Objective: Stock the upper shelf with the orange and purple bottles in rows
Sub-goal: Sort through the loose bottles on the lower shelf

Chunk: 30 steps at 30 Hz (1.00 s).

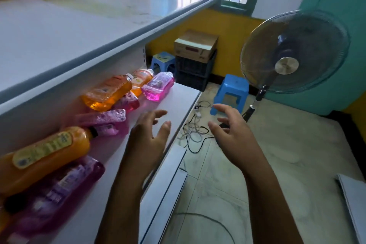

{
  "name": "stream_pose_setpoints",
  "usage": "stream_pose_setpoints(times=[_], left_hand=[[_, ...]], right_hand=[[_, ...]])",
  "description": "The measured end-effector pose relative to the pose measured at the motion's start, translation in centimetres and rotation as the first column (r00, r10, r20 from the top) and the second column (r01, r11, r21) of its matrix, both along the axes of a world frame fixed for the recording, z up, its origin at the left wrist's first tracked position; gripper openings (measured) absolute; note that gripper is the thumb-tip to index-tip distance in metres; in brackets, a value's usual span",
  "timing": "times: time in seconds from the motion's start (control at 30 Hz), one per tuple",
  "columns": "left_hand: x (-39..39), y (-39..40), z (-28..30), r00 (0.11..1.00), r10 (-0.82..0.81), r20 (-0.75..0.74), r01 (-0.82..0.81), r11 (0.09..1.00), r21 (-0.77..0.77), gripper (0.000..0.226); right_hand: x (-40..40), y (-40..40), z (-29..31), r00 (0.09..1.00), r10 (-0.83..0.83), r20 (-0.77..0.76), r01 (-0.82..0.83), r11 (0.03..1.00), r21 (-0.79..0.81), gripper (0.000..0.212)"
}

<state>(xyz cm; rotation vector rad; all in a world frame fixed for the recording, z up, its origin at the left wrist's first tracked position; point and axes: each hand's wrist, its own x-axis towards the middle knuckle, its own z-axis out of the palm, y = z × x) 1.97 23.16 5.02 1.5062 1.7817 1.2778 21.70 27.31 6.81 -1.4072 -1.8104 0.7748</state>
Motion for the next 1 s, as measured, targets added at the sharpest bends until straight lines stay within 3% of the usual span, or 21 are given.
stream_pose_setpoints(times=[0.23, 0.43, 0.57, 0.67, 0.8, 0.93, 1.0], left_hand=[[-5.0, 1.4, 0.0, 0.958, 0.253, -0.133, -0.254, 0.967, 0.009, 0.022], [-7.1, 4.7, 0.4, 0.836, 0.470, -0.283, -0.505, 0.861, -0.064, 0.029], [-7.9, 9.4, 0.4, 0.735, 0.445, -0.512, -0.611, 0.763, -0.213, 0.056], [-9.1, 12.3, -0.3, 0.681, 0.429, -0.593, -0.674, 0.683, -0.280, 0.073], [-10.4, 14.5, -2.0, 0.654, 0.451, -0.607, -0.724, 0.607, -0.328, 0.087], [-10.6, 15.0, -3.7, 0.571, 0.608, -0.551, -0.793, 0.583, -0.177, 0.077], [-10.7, 15.0, -3.8, 0.575, 0.655, -0.490, -0.793, 0.593, -0.140, 0.076]], right_hand=[[-8.0, 6.6, -2.0, 0.955, 0.296, -0.020, -0.297, 0.955, -0.013, 0.044], [-12.3, 12.9, -4.0, 0.845, 0.518, -0.133, -0.527, 0.849, -0.041, 0.044], [-14.9, 17.4, -4.8, 0.782, 0.465, -0.414, -0.593, 0.759, -0.269, 0.049], [-17.3, 19.4, -5.8, 0.717, 0.433, -0.547, -0.653, 0.691, -0.308, 0.045], [-20.0, 20.4, -6.5, 0.694, 0.419, -0.586, -0.673, 0.666, -0.321, 0.037], [-20.6, 20.9, -7.4, 0.694, 0.441, -0.569, -0.676, 0.672, -0.302, 0.052], [-20.4, 21.0, -7.8, 0.680, 0.484, -0.551, -0.691, 0.674, -0.260, 0.055]])
